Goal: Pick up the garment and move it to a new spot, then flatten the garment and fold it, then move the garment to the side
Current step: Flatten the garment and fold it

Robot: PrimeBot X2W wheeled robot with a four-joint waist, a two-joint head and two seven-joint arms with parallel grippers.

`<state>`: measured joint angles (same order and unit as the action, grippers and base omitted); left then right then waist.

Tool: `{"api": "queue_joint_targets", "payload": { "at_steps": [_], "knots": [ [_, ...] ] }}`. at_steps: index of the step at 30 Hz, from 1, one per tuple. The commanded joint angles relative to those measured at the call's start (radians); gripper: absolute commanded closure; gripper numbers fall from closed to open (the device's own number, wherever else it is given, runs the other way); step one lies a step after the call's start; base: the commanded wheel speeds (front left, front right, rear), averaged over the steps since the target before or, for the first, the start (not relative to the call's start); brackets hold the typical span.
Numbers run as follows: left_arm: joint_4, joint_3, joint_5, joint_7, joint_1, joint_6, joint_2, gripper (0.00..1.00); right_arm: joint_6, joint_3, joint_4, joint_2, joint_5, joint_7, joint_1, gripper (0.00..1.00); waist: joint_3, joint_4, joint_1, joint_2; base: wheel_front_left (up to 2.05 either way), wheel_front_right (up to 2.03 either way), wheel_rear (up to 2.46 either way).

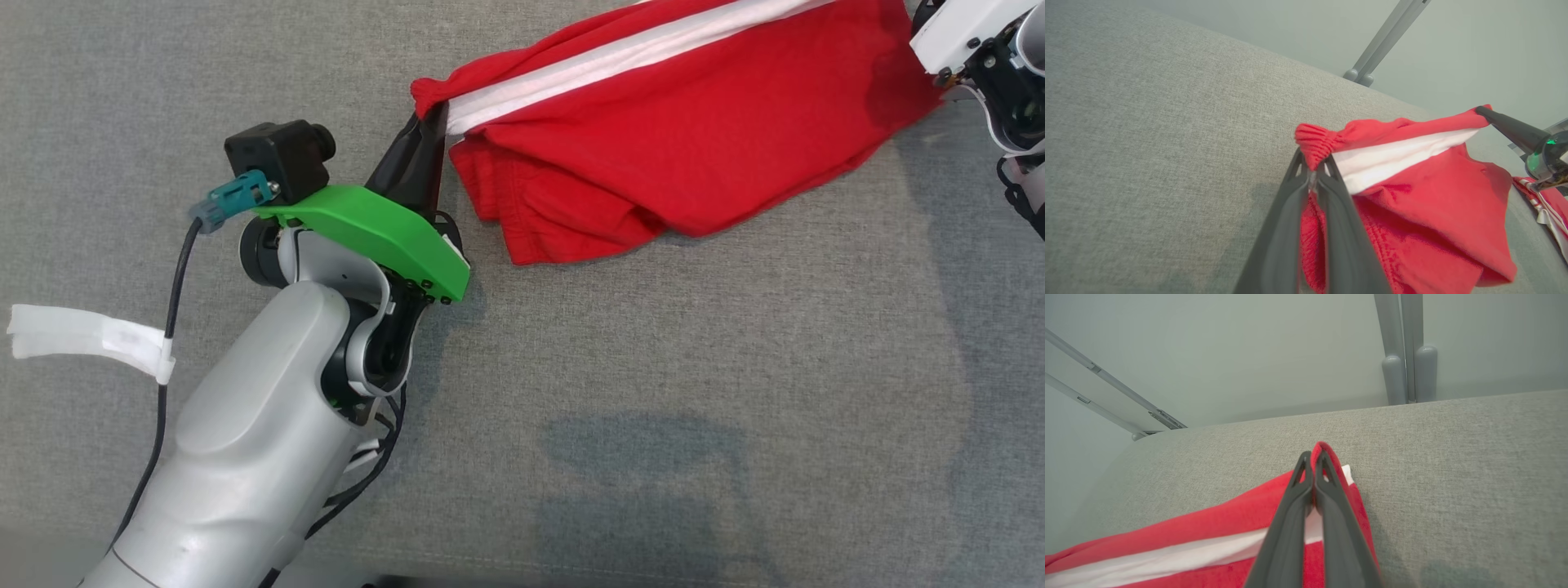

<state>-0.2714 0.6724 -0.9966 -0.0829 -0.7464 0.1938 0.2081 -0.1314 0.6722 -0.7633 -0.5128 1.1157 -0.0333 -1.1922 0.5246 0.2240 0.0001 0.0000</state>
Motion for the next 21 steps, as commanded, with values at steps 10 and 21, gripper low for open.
{"api": "queue_joint_targets", "payload": {
  "at_steps": [10, 21],
  "knots": [
    [-0.037, 0.016, 0.01, -0.003, -0.03, -0.019, -0.016, 0.0, 0.001, 0.062, -0.04, 0.011, 0.037, 0.027, -0.033, 0.0, 0.004, 0.005, -0.0001, 0.0, 0.0, 0.0, 0.0],
    [-0.046, 0.012, 0.003, -0.006, -0.024, -0.021, -0.002, 0.0, 0.001, 0.122, -0.05, 0.003, 0.081, 0.055, -0.033, 0.0, -0.015, -0.003, -0.0001, 0.0, 0.0, 0.0, 0.0]
  ]
}}
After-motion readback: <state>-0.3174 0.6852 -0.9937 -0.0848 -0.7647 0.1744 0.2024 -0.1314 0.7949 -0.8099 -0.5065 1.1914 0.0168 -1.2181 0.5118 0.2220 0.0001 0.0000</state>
